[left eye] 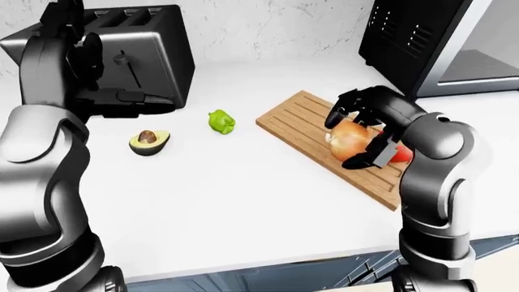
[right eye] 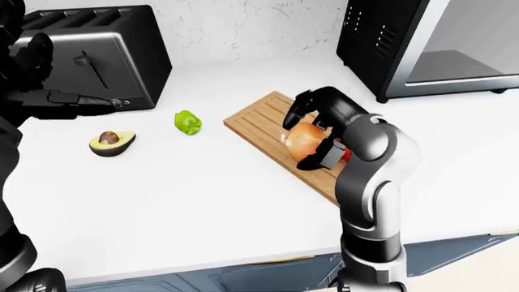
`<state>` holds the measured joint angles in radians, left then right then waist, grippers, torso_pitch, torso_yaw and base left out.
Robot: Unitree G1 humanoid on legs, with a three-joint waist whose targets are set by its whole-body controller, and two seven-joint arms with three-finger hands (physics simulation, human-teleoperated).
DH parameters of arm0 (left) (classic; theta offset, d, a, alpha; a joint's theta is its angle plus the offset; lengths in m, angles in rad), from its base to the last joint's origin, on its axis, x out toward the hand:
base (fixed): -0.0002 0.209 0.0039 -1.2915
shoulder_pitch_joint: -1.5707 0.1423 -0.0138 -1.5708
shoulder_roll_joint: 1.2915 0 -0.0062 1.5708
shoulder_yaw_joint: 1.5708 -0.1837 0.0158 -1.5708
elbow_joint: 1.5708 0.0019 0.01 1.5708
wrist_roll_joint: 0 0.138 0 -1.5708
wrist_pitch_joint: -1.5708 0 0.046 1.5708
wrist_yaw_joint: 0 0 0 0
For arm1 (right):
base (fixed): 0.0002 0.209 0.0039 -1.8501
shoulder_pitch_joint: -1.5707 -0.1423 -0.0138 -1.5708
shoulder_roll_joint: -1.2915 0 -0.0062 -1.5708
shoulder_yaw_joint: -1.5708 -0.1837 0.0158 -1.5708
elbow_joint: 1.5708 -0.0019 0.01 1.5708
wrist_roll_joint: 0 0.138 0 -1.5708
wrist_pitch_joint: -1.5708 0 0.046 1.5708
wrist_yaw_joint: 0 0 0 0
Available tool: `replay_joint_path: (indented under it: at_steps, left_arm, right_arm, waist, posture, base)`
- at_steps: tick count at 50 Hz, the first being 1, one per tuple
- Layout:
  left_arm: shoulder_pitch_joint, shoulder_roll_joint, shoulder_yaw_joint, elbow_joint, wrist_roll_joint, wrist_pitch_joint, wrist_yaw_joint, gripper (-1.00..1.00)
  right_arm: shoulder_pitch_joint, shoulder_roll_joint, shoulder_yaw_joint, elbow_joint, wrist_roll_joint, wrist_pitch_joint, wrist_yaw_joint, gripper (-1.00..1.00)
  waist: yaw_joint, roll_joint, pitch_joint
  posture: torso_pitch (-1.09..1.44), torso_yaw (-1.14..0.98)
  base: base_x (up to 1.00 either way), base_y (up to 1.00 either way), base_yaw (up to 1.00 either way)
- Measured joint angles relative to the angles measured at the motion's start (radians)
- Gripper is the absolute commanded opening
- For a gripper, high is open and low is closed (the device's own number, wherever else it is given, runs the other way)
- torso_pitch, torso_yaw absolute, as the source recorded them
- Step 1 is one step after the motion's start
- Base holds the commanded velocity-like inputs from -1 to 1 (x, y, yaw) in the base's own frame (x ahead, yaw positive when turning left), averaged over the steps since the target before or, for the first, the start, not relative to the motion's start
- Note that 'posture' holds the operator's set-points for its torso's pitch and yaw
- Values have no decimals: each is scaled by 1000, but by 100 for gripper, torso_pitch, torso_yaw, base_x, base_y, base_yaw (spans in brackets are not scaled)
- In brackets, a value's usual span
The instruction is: Place the avocado, onion, tomato and bell pepper on the cutting board.
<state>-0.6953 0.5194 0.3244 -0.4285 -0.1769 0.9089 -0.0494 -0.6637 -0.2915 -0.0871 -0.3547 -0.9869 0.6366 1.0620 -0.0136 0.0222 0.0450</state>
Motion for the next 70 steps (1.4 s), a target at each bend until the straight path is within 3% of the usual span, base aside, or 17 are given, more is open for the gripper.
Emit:
replay_joint_path:
  at_steps: [17,29,52,56,59,70]
  left_arm:
    - [23,3,12,-4,-6,-8,1,100]
    - [20,6,11,0,-9,-10,4,100]
    - [3,8,3,16,-1,-12,2,100]
    - [7,8,6,11,-1,-11,1,100]
    - [10,7,6,9,-1,-12,1,100]
    - [12,7,9,5,-7,-10,4,100]
  right_arm:
    - [17,5,1,25,-20,-42,-12,-18]
    - [19,0,-8,18,-30,-38,7,15]
    - [9,-4,-10,1,-23,-26,14,54]
    - [5,-2,-9,2,-21,-23,13,84]
    - [-11,-6,-7,8,-19,-18,18,100]
    - [-220,1,18,42,-4,50,48,100]
  waist:
    - [2,-1,-3]
    - [2,0,-2]
    - [1,-1,-2]
    - [1,0,-2]
    - [1,1,-1]
    - [-3,4,1]
  posture:
    - [0,0]
    - [0,0]
    - [0,0]
    - [0,0]
    - [0,0]
    - [0,0]
  base:
    - [0,0,0]
    - [0,0,0]
    - [0,0,0]
    - [0,0,0]
    - [0,0,0]
    - [0,0,0]
